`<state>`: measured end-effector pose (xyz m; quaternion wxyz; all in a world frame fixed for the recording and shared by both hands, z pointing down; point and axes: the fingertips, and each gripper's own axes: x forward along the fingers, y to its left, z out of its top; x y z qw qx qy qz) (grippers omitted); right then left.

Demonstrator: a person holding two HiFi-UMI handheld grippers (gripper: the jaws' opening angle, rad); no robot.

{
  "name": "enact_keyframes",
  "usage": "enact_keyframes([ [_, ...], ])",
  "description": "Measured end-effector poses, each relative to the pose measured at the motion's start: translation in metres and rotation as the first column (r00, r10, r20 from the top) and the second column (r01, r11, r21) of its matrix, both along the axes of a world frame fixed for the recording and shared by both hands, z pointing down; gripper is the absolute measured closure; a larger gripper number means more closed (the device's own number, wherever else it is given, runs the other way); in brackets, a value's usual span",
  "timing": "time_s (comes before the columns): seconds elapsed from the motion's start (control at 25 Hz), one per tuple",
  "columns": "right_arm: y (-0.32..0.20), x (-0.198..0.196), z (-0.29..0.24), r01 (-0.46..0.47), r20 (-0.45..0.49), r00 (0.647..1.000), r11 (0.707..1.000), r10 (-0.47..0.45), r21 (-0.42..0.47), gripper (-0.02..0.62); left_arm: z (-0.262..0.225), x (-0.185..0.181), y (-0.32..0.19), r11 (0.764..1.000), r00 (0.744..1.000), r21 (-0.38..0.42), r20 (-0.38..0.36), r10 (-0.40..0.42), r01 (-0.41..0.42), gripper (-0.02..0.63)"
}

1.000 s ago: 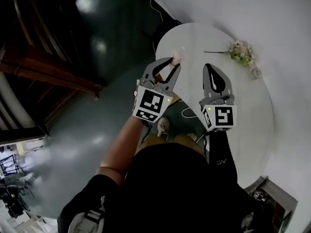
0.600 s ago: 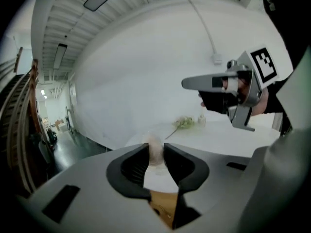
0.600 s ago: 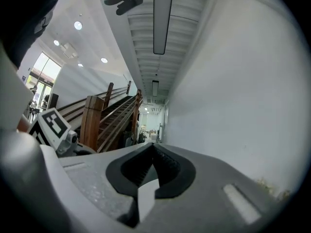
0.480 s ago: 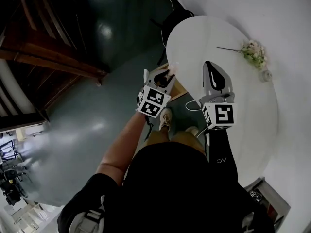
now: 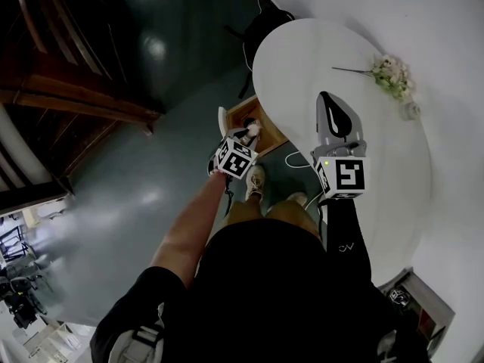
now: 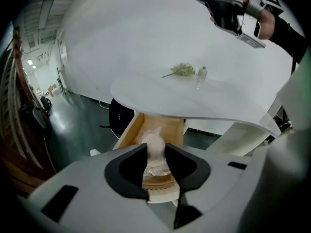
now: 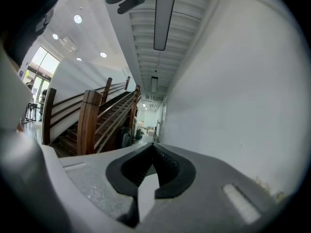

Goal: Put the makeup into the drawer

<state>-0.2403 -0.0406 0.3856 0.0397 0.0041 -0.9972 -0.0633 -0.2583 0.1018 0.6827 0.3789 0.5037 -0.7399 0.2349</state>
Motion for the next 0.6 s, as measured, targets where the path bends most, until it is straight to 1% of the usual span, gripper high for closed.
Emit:
enact_keyframes([
  [0.08, -0.0001, 0.0, 0.0004, 0.001, -0.002, 1.0, 1.0, -0.001, 0.003, 0.592, 0.0062, 0.0024, 0.0023, 1.0, 1.0, -0.01, -0.019, -0.002, 0.002, 0.485],
  [0.2, 0.0008, -0.0011, 0.0012, 0.004, -0.002, 1.0, 1.0, -0.004, 0.004, 0.592, 0.0081, 0.0033, 0.0023, 1.0, 1.0, -0.003, -0.028, 0.004, -0.004, 0.471],
  [0.24, 0.0014, -0.002, 0.0014, 0.005, -0.003, 1.0, 1.0, -0.005, 0.004, 0.591, 0.008, 0.0025, 0.0021, 1.0, 1.0, 0.002, -0.029, 0.003, -0.003, 0.451],
  [0.28, 0.0021, -0.0028, 0.0016, 0.007, -0.004, 1.0, 1.0, -0.007, 0.005, 0.592, 0.0084, 0.0017, 0.0024, 1.0, 0.999, 0.006, -0.034, 0.0, 0.001, 0.401],
  [0.32, 0.0031, -0.0034, 0.0017, 0.009, -0.006, 1.0, 1.0, -0.008, 0.006, 0.592, 0.0091, 0.0013, 0.0032, 1.0, 0.999, 0.007, -0.041, -0.004, 0.005, 0.388],
  [0.6, 0.0039, -0.0051, 0.0015, 0.006, -0.004, 1.0, 1.0, -0.006, 0.009, 0.591, 0.0132, 0.0017, 0.0058, 1.0, 0.998, 0.001, -0.061, 0.0, 0.0, 0.387],
])
